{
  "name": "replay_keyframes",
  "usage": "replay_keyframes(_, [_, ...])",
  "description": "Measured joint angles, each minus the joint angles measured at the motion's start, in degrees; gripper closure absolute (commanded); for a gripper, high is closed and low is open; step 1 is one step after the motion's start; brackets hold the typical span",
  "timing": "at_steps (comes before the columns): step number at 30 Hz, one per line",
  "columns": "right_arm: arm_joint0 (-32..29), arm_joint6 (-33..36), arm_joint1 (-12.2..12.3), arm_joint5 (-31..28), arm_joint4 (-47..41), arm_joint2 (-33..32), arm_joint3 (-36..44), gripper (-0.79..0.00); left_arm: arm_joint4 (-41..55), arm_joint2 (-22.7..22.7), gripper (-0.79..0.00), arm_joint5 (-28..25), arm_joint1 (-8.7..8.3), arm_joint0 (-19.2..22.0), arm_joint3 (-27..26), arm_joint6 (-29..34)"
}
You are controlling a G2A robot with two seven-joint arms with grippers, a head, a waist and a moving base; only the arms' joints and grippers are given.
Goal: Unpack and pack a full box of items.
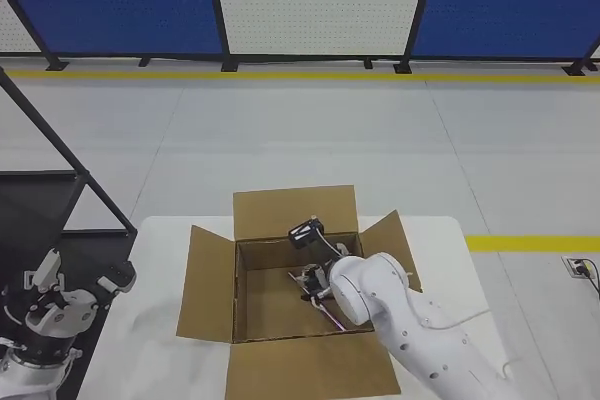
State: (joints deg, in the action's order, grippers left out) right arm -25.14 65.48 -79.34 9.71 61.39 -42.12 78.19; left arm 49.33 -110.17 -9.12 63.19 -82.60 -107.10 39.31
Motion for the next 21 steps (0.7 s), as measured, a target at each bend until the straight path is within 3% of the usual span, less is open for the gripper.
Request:
replay_keyframes(11, [6.37,5.95,-2.63,-9.61,0.26,4.04,-11.51,-0.785,4.57,-1.33,-0.785,0.76,0.17,-0.43,-0.11,0.63])
replay_keyframes(21, [9.89,2.70,-5.19,-14.14,-7.08,3.72,-24.27,-0.785,5.41,-1.32,-0.785,0.91,0.27,-0.19,0.30,1.04])
